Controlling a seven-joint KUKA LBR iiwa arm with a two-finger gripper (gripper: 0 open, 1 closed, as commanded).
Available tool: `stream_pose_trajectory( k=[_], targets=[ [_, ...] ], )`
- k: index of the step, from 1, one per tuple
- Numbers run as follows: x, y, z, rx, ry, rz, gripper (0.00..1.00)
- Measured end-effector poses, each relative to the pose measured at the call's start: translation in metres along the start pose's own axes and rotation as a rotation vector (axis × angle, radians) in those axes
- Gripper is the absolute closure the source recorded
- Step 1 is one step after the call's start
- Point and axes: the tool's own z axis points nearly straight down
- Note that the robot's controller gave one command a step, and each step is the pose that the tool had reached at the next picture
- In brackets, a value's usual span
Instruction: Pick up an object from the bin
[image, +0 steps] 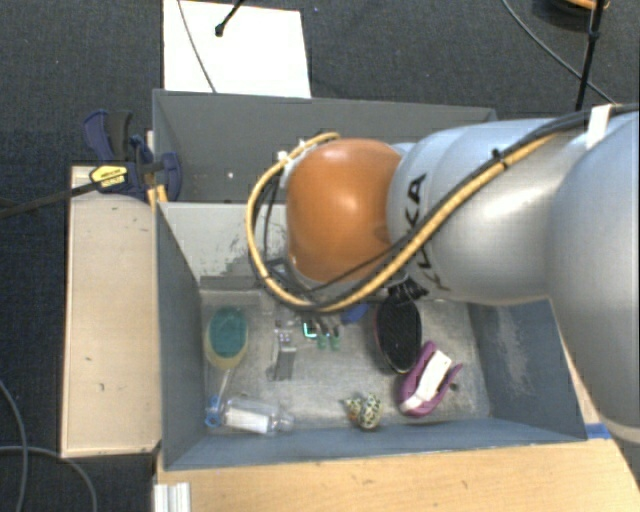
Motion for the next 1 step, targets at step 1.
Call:
stream_pose_trajectory(
  k=[1],
  targets=[
    [-0.0507,0.0367,0.0912,0.000,-0.005,-0.149,0.00]
  ],
)
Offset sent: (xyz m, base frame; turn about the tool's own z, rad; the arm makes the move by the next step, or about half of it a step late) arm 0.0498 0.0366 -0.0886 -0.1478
